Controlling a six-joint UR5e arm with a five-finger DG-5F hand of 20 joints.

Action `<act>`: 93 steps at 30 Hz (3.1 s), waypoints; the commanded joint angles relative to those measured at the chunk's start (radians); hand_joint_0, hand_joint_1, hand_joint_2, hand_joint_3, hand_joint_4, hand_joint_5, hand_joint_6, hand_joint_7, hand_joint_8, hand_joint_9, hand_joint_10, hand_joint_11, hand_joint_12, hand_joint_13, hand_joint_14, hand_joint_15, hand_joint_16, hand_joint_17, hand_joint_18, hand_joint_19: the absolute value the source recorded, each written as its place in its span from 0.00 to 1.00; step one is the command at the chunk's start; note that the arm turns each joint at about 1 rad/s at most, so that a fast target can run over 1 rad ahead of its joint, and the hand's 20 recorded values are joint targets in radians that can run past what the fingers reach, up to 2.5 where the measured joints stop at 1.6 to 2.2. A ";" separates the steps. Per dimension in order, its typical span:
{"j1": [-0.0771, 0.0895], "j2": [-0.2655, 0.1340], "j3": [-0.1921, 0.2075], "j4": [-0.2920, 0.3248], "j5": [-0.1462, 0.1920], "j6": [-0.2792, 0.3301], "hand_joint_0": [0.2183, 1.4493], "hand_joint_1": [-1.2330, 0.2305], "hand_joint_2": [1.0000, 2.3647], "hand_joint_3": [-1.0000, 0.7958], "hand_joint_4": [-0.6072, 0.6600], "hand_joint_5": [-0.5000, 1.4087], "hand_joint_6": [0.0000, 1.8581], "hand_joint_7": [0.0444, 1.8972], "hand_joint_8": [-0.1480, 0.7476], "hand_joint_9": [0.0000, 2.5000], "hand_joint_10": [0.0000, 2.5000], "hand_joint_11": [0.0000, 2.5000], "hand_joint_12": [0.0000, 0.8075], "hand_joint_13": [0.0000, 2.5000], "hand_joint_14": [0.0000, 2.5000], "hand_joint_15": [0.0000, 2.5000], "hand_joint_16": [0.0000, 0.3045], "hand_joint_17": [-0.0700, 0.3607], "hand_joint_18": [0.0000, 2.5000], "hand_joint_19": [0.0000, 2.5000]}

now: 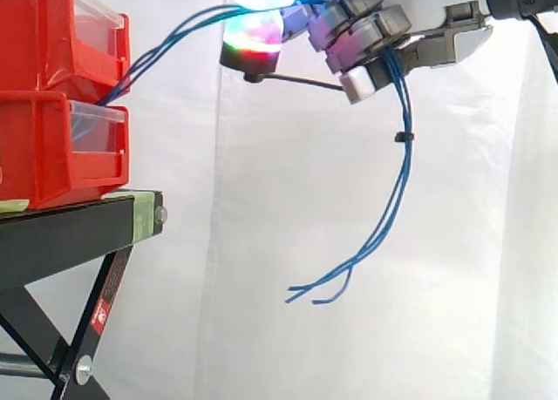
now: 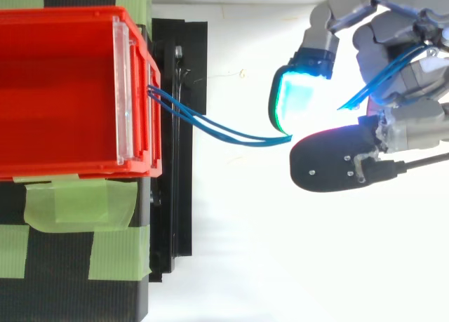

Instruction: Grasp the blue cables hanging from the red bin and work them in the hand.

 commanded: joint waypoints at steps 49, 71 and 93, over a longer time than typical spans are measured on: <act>0.001 0.000 0.000 0.005 -0.005 -0.019 0.41 0.34 0.00 0.09 0.70 0.32 0.45 0.59 0.74 0.24 1.00 1.00 0.71 0.38 1.00 0.72 0.20 0.48 0.53 0.31; 0.002 0.000 0.000 0.005 -0.006 -0.019 0.44 0.29 0.00 0.10 0.69 0.16 0.45 0.55 0.70 0.11 1.00 1.00 0.70 0.28 1.00 0.72 0.20 0.47 0.45 0.39; 0.001 0.000 0.000 0.016 -0.002 -0.093 0.54 0.29 0.01 0.12 0.67 0.18 0.46 0.54 0.69 0.12 1.00 1.00 0.67 0.29 1.00 0.72 0.18 0.44 0.47 0.48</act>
